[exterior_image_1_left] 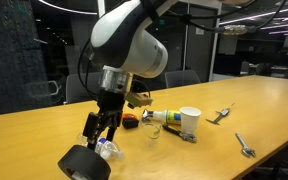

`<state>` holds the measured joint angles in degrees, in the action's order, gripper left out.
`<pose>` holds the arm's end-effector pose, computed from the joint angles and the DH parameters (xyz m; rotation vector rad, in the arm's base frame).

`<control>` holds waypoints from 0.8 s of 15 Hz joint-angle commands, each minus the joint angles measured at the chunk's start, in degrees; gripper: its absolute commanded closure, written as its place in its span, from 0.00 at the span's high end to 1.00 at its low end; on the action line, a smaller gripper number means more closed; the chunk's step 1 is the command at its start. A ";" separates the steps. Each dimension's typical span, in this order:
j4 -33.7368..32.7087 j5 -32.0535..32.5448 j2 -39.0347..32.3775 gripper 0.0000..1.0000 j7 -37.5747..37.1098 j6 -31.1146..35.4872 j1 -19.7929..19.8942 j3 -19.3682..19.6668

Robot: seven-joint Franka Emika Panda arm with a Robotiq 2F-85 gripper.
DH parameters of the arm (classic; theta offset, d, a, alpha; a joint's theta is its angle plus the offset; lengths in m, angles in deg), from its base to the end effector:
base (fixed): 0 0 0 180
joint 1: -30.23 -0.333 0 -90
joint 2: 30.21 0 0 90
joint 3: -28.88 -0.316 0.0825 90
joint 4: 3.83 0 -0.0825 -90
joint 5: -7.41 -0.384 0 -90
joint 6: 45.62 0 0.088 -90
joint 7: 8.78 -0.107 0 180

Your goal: Put the water bottle beside the tape

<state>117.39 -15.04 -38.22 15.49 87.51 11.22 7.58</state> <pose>0.4332 0.3721 0.3615 -2.5343 -1.1657 -0.0304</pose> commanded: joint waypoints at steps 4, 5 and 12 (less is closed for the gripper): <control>-0.74 -0.25 0.29 1.00 0.01 -1.32 1.06 -0.17; -0.96 0.86 0.89 1.00 -0.71 -1.78 1.38 0.36; -2.98 15.93 9.22 1.00 -4.87 -4.79 5.14 6.19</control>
<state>115.40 -4.54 -34.03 13.30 86.26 15.01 11.90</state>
